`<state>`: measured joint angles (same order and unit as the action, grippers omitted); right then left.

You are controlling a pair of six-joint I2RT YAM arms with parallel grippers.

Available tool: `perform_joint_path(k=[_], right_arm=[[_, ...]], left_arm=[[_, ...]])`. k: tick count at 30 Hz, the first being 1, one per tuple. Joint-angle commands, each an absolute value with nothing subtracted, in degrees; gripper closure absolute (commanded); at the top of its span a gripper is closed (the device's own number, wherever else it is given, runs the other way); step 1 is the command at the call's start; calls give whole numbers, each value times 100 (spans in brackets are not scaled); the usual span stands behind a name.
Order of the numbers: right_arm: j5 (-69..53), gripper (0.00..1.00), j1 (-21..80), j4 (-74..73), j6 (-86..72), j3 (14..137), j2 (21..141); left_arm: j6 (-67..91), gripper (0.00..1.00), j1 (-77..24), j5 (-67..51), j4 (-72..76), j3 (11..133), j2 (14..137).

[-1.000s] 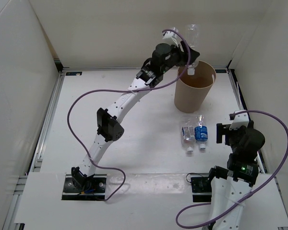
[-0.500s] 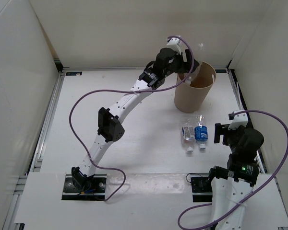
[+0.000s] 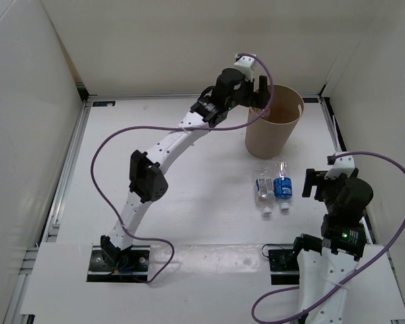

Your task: Put the plastic bottles in the bin

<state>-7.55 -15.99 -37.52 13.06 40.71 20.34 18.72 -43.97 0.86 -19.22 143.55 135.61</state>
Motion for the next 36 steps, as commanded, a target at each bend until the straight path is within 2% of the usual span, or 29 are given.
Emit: perform_joint_path(k=[1, 2, 4, 7, 8, 12, 16, 20, 22, 26, 29, 36], right_arm=[[-1071, 10, -1599, -3585, 1169, 4516, 2442], [-1229, 10, -1626, -3725, 1169, 4622, 2626], [-1450, 10, -1600, -3945, 1195, 4754, 2925], [-2169, 10, -1565, -4262, 1642, 4921, 3285], [-2797, 10, -1564, -4315, 1748, 4939, 3365], [-3322, 10, -1346, -4544, 1882, 5124, 3813], [-2404, 10, -898, -4894, 811, 5457, 4376], [-1741, 10, -71, -5107, 572, 5660, 5087], [-2109, 10, -263, -5054, 641, 5616, 5246], [-1996, 10, -544, -5097, 659, 5634, 5844], [-2056, 10, -860, -5098, 624, 5721, 6310], [-1829, 10, -660, -5133, 457, 5906, 6723]], left_arm=[[846, 0, -4263, 509, -1995, 13678, 11974], [739, 0, -4237, 640, -1986, 12919, 11779], [510, 0, -4052, 895, -2004, 12351, 10736], [632, 0, -3710, 1159, -1978, 10752, 9663], [685, 0, -3596, 1265, -1995, 10036, 9459], [861, 0, -3314, 1529, -2100, 7786, 8369], [914, 0, -3199, 1512, -2625, 6947, 7473], [1019, 0, -3138, 1661, -3287, 6295, 6839], [1151, 0, -3138, 1679, -3261, 5872, 6373], [1431, 0, -3111, 1801, -3278, 5144, 5749], [1328, 0, -3076, 1872, -3603, 5045, 5319], [1336, 0, -2761, 1943, -3823, 5062, 5712]])
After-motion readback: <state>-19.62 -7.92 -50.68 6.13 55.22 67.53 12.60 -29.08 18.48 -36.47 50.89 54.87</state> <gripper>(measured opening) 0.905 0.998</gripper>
